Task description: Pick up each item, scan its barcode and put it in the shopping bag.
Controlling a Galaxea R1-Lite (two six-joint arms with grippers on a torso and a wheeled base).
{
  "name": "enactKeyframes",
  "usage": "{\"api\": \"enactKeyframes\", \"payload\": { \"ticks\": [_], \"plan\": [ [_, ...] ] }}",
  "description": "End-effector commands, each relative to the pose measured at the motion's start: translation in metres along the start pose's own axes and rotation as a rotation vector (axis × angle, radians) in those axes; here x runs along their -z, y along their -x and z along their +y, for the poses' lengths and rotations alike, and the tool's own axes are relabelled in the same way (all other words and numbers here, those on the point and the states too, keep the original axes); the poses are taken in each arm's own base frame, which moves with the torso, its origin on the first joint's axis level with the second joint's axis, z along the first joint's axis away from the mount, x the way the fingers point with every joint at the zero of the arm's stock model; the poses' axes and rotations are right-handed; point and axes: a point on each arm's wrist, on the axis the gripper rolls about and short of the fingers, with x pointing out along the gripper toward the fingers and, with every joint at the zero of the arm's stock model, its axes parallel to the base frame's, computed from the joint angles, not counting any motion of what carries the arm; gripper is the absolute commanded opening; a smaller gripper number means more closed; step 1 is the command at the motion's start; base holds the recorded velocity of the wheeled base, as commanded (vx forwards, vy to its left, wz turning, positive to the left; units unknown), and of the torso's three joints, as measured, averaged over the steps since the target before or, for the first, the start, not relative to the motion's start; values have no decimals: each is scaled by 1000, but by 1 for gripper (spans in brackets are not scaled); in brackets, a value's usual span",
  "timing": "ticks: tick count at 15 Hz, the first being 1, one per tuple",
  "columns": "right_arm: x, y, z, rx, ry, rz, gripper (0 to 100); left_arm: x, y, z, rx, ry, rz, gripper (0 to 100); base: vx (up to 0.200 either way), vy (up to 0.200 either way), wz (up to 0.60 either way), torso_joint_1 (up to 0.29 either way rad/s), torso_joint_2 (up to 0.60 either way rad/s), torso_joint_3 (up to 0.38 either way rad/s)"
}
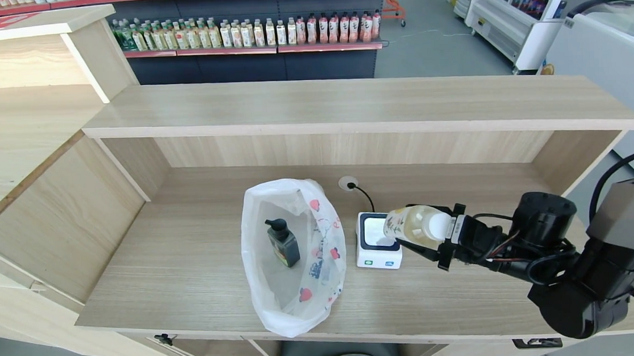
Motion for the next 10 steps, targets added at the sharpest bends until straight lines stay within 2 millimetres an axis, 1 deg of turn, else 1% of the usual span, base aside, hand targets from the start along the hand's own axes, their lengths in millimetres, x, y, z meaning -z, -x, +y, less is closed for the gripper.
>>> {"api": "enactKeyframes", "payload": {
  "ticks": [1,4,10],
  "plan": [
    [6,-4,2,-18,-5,-12,0,0,0,0,-1,0,0,100,0,0,0,0,0,0],
    [14,-12,2,-53,-4,-55,0,0,0,0,-1,0,0,100,0,0,0,0,0,0],
    [33,-28,-4,-71,17,-112,0,0,0,0,-1,0,0,100,0,0,0,0,0,0]
  ]
}}
